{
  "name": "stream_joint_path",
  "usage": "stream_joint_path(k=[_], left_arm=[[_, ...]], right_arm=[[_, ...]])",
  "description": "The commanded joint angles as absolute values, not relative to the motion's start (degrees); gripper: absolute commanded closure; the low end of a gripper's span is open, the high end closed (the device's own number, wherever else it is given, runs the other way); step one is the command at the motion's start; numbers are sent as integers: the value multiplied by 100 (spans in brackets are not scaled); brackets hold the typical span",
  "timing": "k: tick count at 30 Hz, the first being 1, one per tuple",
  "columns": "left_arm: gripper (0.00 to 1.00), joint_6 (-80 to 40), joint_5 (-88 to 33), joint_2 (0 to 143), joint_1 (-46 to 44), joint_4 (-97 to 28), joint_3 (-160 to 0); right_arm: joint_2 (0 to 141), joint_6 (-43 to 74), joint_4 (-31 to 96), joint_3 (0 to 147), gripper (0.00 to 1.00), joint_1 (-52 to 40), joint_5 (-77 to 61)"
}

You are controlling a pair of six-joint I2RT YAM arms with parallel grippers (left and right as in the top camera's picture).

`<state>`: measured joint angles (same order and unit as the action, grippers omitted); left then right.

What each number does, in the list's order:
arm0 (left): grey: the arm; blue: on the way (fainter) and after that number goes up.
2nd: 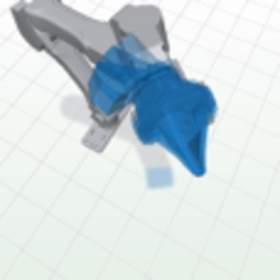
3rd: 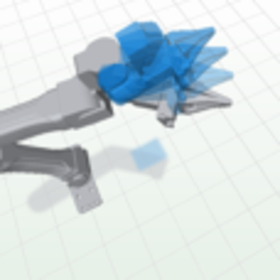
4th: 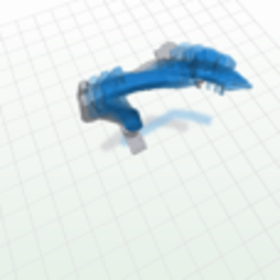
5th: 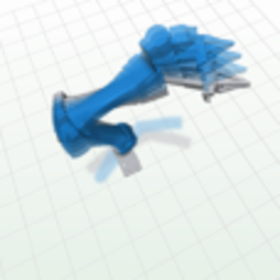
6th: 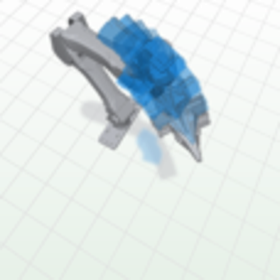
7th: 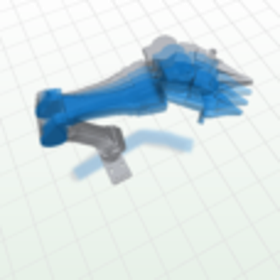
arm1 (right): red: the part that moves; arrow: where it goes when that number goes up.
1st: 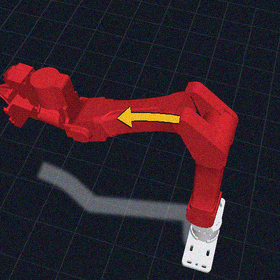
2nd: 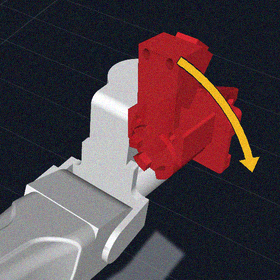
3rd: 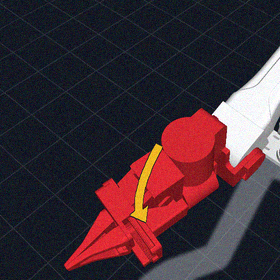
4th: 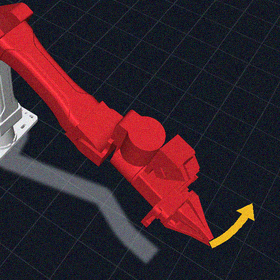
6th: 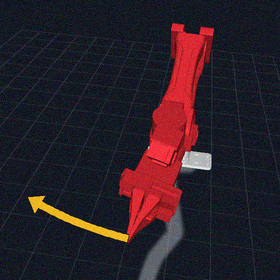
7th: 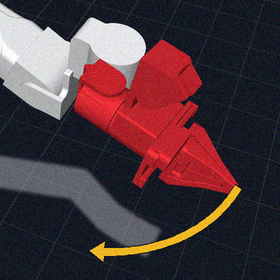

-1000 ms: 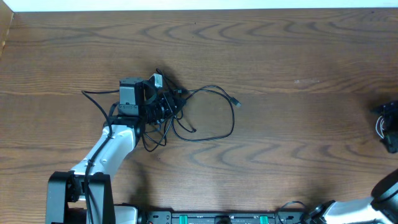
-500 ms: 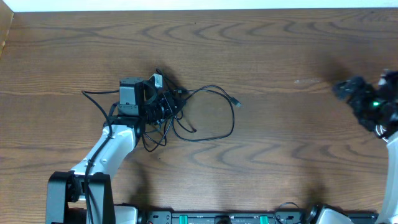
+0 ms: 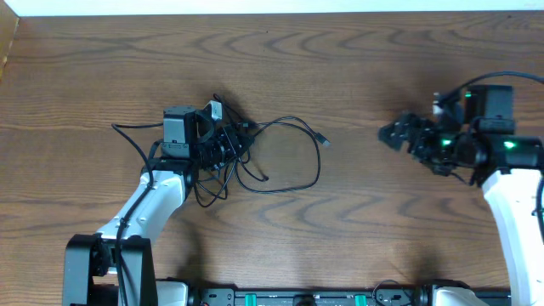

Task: Untangle cables
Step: 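Move the right gripper back toward the black cables at center-right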

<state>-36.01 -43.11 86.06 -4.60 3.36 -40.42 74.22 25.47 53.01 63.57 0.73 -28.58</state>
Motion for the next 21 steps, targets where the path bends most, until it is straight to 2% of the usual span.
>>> stream_joint_path(k=[1,6,15,21], left_arm=[[92,-3603,-4285,8569,-469,287,-4101],[92,-3603,-4407,8569,-471,283,-4101],[92,-3557,-5623,8567,-471,373,-4101],[92,-3618,-6624,8567,-556,1236,-4101]], right_arm=[[7413,2740,5269,6353,1,-250,-2941],[7415,2908,5323,6353,1,-642,-2578],[7415,3236,5380,6353,1,-825,-1916],[7415,3229,5387,6351,1,-825,-1789]])
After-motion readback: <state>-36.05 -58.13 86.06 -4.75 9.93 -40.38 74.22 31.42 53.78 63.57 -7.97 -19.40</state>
